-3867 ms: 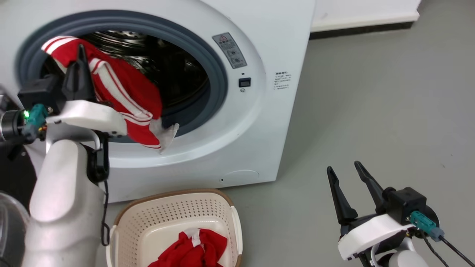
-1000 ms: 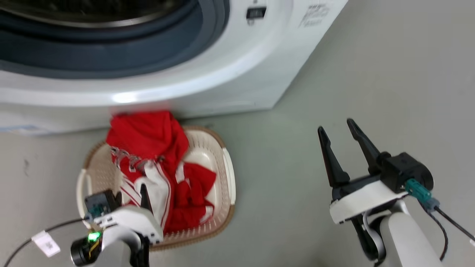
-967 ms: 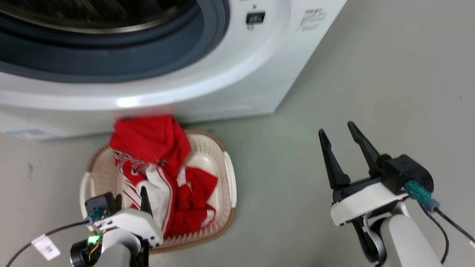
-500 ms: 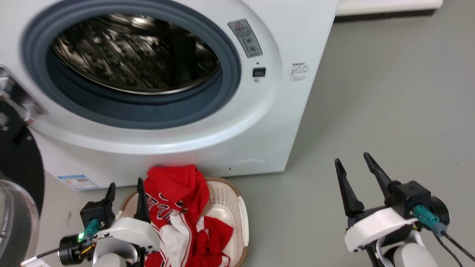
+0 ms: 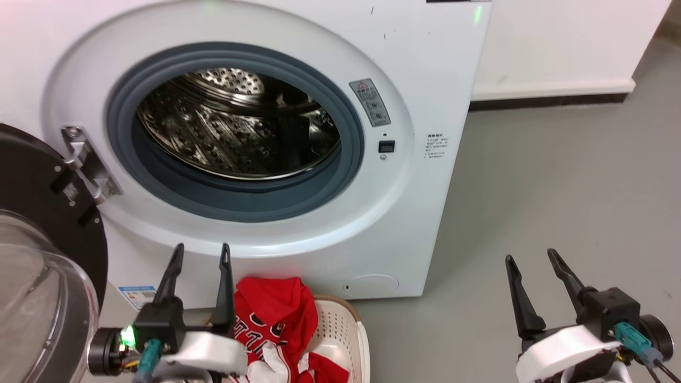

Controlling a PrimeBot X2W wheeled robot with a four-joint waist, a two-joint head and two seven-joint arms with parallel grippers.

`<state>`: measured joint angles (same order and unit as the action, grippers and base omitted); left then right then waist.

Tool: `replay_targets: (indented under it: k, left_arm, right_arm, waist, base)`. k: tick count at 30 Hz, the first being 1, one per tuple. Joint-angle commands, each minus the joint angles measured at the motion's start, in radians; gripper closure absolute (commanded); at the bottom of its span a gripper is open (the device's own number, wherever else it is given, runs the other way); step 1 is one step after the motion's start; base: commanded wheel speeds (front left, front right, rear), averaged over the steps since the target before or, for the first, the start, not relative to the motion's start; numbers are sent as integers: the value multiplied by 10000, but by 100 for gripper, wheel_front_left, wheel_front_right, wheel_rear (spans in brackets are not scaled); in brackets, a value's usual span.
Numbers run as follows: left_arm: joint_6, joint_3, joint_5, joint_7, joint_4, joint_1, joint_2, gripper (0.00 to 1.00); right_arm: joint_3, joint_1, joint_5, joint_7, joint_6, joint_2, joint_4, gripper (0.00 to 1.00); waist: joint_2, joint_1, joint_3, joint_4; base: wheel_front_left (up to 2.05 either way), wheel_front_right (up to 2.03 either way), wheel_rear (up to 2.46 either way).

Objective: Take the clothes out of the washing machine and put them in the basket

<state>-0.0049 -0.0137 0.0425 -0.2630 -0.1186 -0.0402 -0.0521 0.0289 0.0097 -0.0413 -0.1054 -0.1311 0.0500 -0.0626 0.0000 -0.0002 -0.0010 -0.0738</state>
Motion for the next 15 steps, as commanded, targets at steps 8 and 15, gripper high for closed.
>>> replay_targets:
  k: [8, 15]
  left_arm:
    - [204, -267, -177, 279, 1037, 1077, -65, 0]
    - [258, -385, -37, 470, 1323, 1359, -50, 0]
  right_arm:
    - [-110, 450, -61, 92, 7, 2, 251, 0]
    - [-41, 472, -110, 145, 7, 2, 299, 0]
  waist:
    - [0, 2, -329, 209]
    - [0, 2, -315, 268]
  base:
    - [0, 0, 0]
    - [0, 0, 0]
